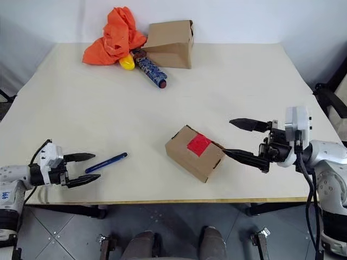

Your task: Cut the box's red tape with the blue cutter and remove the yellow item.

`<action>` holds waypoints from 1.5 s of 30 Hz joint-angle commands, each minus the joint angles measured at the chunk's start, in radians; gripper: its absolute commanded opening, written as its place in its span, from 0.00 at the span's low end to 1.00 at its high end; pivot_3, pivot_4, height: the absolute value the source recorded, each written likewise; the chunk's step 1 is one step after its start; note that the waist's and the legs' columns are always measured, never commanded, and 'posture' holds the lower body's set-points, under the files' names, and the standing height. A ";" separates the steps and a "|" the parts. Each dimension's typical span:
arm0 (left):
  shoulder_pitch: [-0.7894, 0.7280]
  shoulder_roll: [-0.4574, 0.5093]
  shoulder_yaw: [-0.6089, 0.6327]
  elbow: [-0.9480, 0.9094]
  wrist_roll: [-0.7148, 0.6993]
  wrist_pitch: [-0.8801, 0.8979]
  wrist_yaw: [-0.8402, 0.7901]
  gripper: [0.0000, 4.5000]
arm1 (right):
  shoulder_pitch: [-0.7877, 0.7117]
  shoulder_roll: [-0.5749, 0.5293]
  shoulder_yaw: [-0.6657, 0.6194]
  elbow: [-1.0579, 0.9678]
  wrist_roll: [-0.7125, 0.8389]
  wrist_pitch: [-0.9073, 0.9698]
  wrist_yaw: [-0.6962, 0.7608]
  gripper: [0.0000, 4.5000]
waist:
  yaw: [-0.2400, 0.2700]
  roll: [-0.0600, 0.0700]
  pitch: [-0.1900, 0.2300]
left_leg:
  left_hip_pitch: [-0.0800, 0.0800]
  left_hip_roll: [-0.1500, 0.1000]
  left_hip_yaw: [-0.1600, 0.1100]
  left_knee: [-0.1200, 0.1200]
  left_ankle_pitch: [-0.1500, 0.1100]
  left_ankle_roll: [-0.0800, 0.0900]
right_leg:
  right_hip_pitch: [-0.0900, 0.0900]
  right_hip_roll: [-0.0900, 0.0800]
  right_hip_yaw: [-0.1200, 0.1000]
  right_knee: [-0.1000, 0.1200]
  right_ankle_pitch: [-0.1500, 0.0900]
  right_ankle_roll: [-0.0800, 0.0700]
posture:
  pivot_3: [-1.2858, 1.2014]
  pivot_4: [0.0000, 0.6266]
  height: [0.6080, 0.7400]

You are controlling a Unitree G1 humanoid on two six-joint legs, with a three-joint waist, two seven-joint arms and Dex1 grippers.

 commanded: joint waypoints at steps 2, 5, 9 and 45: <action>0.006 0.021 -0.056 0.059 0.046 0.005 -0.034 0.76 | 0.005 -0.035 -0.050 -0.096 0.052 0.024 -0.036 1.00 | -0.003 0.001 -0.001 | 0.000 0.000 0.000 0.000 0.000 0.000 | 0.000 0.000 0.000 0.000 0.000 0.000 | 0.52 0.24 1.00; 0.001 0.022 -0.067 0.060 0.033 0.006 -0.064 0.57 | -0.012 -0.047 -0.034 -0.125 0.064 0.040 -0.055 1.00 | -0.004 0.003 -0.001 | 0.001 0.000 0.001 -0.001 0.000 0.000 | 0.000 0.000 0.001 0.001 0.000 0.000 | 0.52 0.24 1.00; -0.007 0.022 -0.076 0.051 0.032 0.004 -0.081 0.33 | -0.090 -0.054 0.026 -0.139 0.060 0.061 -0.073 1.00 | -0.003 0.003 -0.002 | 0.001 0.000 0.001 -0.001 -0.001 0.001 | 0.000 0.000 0.001 0.000 0.000 0.000 | 0.52 0.24 1.00; 0.182 0.036 -0.101 -0.371 0.022 -0.066 0.003 0.00 | -0.774 0.358 1.232 0.096 -0.697 0.177 -0.260 0.00 | -0.031 0.002 -0.002 | -0.007 0.001 0.003 0.001 -0.001 0.000 | -0.015 0.000 0.003 0.011 0.000 0.000 | 0.52 0.24 1.00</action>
